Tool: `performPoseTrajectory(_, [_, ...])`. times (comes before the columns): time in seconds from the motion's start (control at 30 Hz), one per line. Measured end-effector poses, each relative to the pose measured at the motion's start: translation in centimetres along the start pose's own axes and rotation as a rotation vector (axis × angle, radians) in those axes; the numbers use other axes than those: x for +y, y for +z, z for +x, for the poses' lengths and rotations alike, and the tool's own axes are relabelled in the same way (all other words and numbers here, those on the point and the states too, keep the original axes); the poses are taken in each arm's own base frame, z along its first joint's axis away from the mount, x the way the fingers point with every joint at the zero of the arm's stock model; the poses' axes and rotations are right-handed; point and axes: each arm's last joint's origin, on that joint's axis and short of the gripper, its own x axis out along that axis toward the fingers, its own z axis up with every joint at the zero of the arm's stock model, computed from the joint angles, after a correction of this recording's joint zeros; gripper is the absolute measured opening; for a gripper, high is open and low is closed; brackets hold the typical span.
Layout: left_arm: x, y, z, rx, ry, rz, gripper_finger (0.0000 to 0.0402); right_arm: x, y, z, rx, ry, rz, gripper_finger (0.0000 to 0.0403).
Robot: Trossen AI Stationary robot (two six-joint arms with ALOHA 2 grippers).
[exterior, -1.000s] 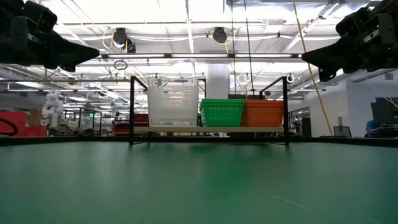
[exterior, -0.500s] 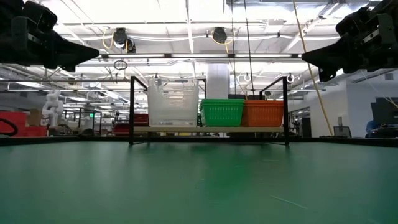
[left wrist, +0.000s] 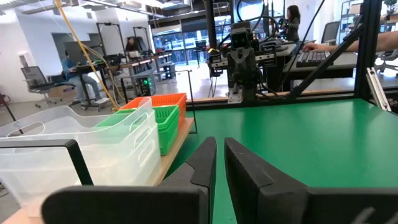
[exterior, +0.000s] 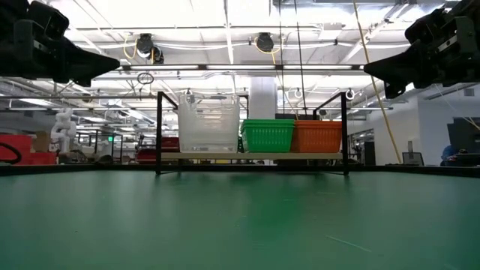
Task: Stack baskets on shelf by color
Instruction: Return to Home Position
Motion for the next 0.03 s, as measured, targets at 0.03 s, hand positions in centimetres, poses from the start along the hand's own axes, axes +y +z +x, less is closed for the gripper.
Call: performPoseTrajectory(0.03, [0.0,0.0,0.0,0.0,0.0,0.0,0.0037,0.0,0.0,0.0,0.0,0.0,0.0,0.0])
